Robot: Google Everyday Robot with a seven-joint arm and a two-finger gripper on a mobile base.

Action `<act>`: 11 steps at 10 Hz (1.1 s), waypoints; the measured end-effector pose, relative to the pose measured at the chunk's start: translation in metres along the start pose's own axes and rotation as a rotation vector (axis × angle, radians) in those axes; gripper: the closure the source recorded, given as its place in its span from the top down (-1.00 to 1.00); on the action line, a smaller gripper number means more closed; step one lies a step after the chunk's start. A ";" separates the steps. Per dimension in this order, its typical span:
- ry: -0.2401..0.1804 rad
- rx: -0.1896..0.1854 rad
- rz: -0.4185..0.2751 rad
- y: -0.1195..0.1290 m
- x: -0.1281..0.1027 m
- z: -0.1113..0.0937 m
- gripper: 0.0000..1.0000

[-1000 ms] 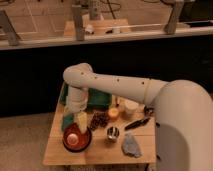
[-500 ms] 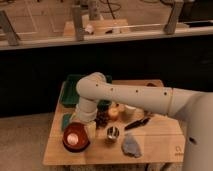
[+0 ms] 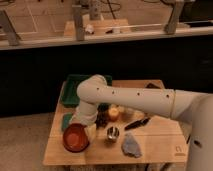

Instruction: Stack bowls into tray

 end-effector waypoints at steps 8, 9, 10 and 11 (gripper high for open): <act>0.073 0.132 -0.124 0.025 0.003 0.005 0.60; 0.076 0.133 -0.125 0.025 0.004 0.005 0.60; 0.095 0.136 -0.134 0.026 0.008 0.009 0.60; 0.109 0.139 -0.142 0.025 0.013 0.016 0.60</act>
